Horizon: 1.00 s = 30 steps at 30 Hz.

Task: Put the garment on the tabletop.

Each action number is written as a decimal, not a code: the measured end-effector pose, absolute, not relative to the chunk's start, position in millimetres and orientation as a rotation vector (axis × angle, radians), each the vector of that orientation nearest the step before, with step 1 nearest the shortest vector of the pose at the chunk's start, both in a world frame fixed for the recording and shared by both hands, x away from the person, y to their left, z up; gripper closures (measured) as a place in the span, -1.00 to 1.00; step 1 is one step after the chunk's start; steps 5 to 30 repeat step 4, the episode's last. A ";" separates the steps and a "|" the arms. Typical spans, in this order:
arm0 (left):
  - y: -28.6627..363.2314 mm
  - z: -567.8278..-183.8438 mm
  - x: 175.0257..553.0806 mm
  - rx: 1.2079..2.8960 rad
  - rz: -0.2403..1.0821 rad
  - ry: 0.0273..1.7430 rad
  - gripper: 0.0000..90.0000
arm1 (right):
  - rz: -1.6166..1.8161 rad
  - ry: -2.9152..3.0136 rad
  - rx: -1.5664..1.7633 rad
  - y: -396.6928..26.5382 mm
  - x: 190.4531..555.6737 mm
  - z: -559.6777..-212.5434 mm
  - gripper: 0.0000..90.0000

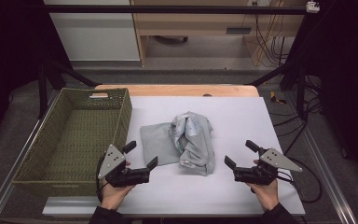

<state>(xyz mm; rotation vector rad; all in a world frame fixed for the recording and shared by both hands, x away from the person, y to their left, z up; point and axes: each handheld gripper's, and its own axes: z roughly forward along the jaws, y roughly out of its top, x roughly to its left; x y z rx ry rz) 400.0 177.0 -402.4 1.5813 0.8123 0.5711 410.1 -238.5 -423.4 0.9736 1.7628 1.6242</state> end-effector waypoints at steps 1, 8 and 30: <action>177.2 -402.6 400.0 1.578 0.569 0.812 -0.87 | 1.624 1.766 0.974 -238.4 410.1 -423.7 -0.99; 177.7 -402.7 400.4 1.574 0.566 0.816 -0.87 | 1.632 1.766 1.004 -236.6 409.0 -423.7 -0.99; 177.7 -402.7 400.4 1.574 0.566 0.816 -0.87 | 1.632 1.766 1.004 -236.6 409.0 -423.7 -0.99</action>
